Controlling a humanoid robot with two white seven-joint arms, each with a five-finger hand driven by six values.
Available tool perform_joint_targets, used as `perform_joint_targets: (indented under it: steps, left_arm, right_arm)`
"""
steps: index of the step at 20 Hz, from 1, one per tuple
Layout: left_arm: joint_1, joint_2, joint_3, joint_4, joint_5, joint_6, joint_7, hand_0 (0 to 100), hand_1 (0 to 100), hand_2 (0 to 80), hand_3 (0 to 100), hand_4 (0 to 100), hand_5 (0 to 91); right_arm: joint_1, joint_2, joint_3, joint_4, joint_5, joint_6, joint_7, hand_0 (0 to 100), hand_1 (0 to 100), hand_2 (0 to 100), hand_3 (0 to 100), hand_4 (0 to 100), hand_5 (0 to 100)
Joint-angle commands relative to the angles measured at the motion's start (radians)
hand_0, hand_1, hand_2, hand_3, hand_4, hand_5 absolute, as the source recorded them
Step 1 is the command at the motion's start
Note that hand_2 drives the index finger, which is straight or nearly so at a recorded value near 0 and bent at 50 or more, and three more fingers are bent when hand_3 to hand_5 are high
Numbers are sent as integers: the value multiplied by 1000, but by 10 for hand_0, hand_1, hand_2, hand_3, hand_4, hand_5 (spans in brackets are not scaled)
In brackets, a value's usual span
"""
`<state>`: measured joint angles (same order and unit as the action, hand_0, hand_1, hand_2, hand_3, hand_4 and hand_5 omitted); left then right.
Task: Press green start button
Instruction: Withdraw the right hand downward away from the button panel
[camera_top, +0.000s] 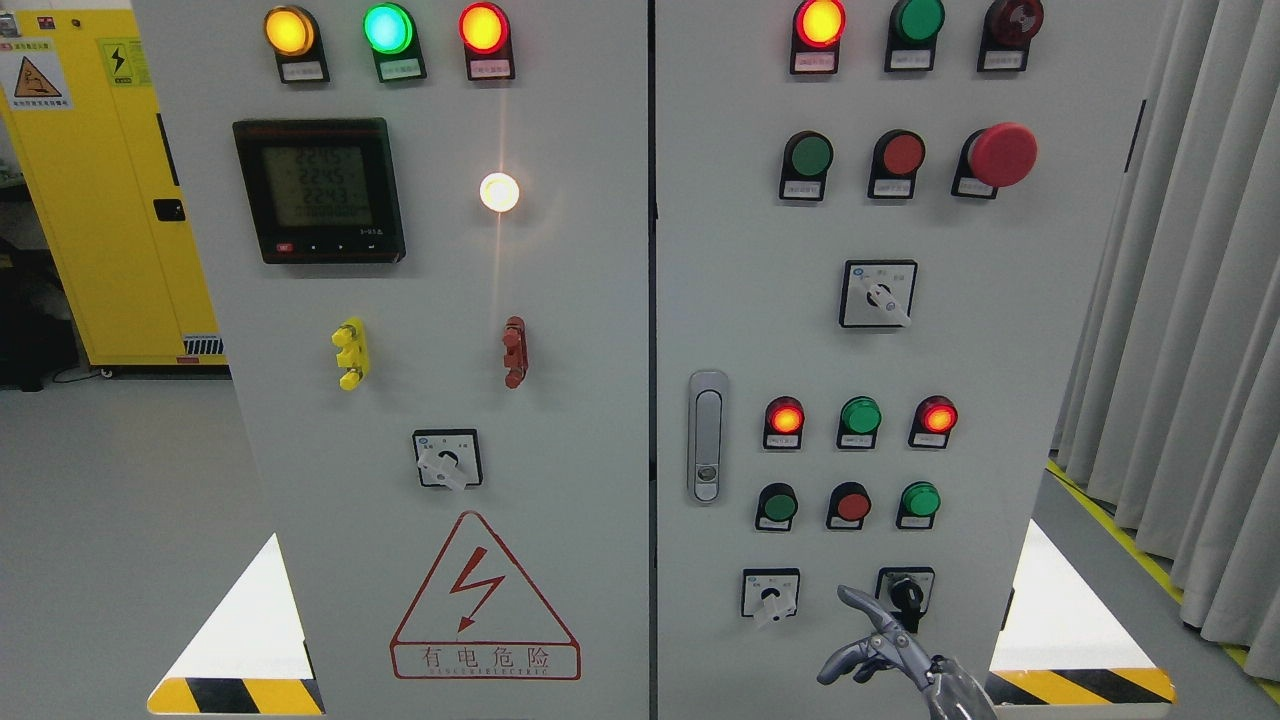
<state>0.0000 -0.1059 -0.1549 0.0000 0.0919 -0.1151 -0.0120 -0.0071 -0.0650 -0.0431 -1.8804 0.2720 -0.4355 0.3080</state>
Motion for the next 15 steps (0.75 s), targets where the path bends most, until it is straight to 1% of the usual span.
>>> perform_joint_targets:
  steps: [1,15]
  left_arm:
    - [-32,0,0,-26,0,0,0,120,556,0,0,0,0]
    - [-32,0,0,-26,0,0,0,120,556,0,0,0,0]
  right_arm:
    - [1,-1,3,-13,-50,0,16,592,589,0,15,49,0]
    - [-5,-1,3,-5,-53,1,17,528,586,0,12,65,0]
